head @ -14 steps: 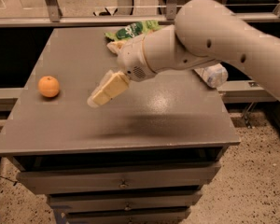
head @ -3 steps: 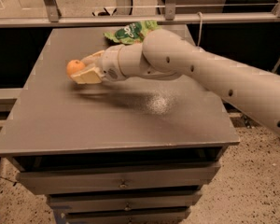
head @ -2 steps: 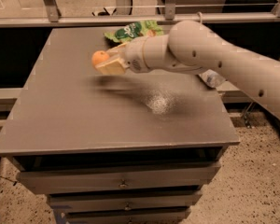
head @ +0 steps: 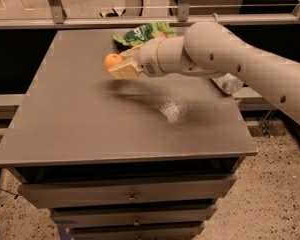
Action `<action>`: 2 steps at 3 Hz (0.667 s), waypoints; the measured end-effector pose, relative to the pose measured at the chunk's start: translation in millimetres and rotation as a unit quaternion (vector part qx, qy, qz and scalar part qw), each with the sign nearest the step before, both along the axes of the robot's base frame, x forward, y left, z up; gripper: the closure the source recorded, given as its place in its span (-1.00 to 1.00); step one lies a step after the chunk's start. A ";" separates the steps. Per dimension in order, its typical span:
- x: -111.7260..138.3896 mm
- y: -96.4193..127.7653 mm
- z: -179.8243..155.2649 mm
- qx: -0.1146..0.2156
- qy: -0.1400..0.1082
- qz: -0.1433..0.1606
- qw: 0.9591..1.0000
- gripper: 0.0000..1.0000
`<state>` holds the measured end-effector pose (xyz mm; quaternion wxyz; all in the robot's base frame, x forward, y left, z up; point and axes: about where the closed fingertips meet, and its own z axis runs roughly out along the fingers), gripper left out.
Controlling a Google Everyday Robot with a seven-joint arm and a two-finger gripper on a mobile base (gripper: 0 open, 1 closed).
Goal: Move orange near green rice chip bag
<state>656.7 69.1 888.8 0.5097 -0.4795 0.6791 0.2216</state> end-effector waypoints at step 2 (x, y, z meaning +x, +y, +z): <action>67.7 -92.1 29.2 -0.070 -0.045 -0.081 0.993 1.00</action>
Offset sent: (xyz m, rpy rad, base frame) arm 0.1233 -0.1784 0.0497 -0.2276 -0.1527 -0.3109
